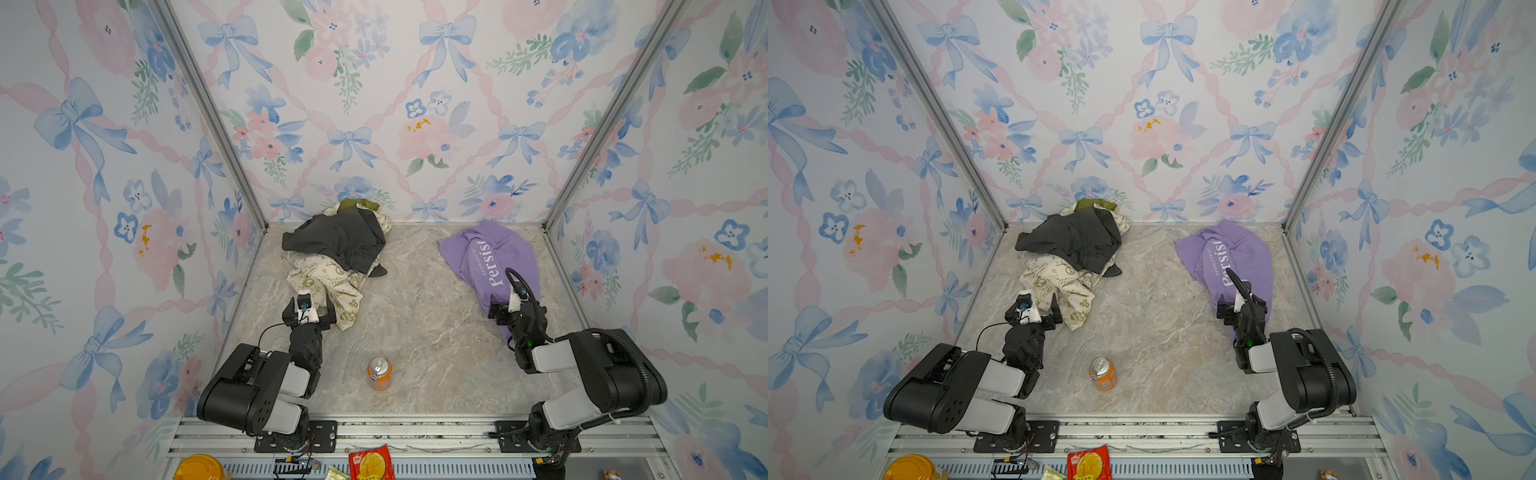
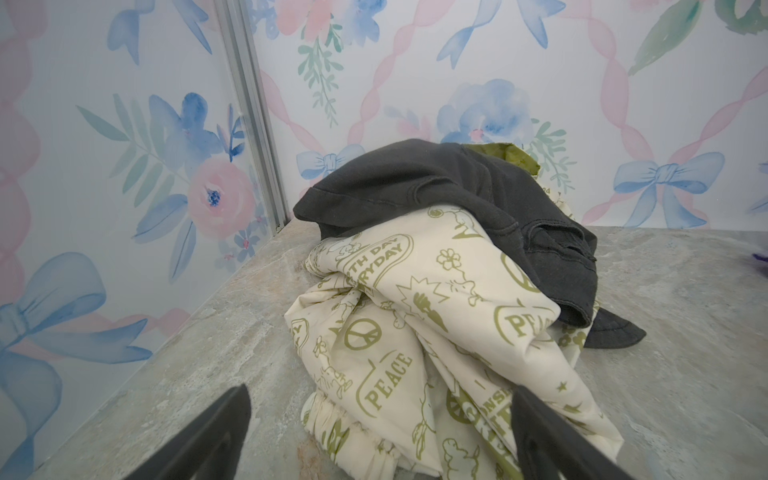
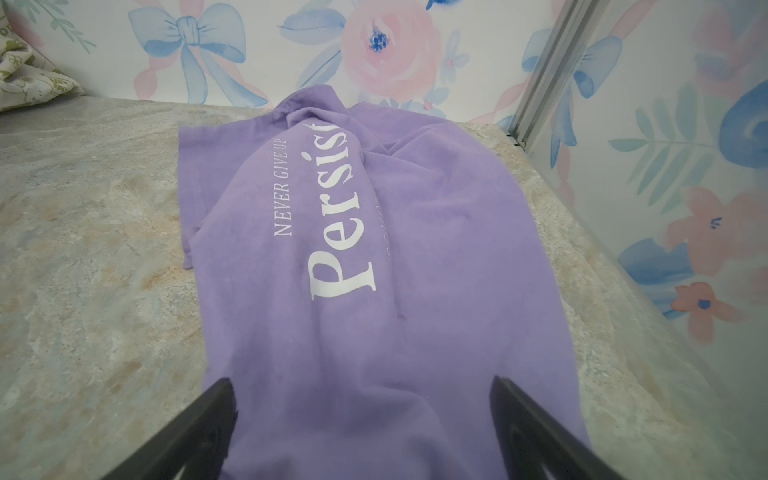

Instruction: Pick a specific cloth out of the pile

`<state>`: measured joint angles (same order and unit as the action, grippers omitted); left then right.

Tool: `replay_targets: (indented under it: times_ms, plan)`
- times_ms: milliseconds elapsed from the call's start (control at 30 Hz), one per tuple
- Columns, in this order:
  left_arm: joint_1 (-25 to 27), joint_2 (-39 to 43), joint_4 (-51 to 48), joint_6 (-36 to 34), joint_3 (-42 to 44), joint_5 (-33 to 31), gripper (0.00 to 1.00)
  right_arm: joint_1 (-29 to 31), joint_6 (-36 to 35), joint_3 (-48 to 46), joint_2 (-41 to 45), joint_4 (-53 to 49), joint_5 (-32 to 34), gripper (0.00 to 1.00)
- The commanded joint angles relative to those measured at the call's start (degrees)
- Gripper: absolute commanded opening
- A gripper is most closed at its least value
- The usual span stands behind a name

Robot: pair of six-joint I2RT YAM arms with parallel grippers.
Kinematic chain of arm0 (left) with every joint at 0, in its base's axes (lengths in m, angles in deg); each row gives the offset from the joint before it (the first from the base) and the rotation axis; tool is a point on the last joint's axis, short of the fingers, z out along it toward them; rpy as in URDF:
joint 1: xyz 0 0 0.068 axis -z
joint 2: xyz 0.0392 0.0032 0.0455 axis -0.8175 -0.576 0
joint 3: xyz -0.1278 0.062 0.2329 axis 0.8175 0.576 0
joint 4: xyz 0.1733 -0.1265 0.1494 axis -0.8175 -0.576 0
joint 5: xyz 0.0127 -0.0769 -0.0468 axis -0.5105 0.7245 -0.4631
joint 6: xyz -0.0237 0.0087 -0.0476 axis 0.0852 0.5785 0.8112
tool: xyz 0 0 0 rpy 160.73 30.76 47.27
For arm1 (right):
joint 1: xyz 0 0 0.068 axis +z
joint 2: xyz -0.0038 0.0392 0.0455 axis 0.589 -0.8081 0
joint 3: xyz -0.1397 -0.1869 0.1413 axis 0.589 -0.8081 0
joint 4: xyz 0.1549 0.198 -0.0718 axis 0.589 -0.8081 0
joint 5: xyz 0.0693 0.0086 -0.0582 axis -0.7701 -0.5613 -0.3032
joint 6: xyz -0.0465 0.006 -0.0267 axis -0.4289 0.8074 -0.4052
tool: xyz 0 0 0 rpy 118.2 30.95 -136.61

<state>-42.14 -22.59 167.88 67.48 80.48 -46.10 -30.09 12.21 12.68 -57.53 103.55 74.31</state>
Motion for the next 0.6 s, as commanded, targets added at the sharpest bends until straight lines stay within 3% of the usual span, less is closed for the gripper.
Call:
replay_targets:
  times_ms: [0,133,233,567]
  plan:
    - [-0.46,-1.82,3.94,-1.97,-0.92,2.54,0.98,0.66,-1.34,0.81,0.59,4.45,-0.69,0.97]
    - [-1.33,-4.75,5.8,-1.96,-1.1,4.85,0.98,-0.16,-0.23,5.21,0.77,-4.25,-0.38,0.97]
    - [-1.27,-4.86,5.88,-1.92,-1.24,4.57,0.98,-2.5,1.46,7.45,1.25,-9.13,-4.24,0.97]
    - [-3.25,-4.99,-2.4,1.69,-5.83,1.21,0.98,-3.12,1.96,7.67,1.19,-9.51,-5.09,0.97]
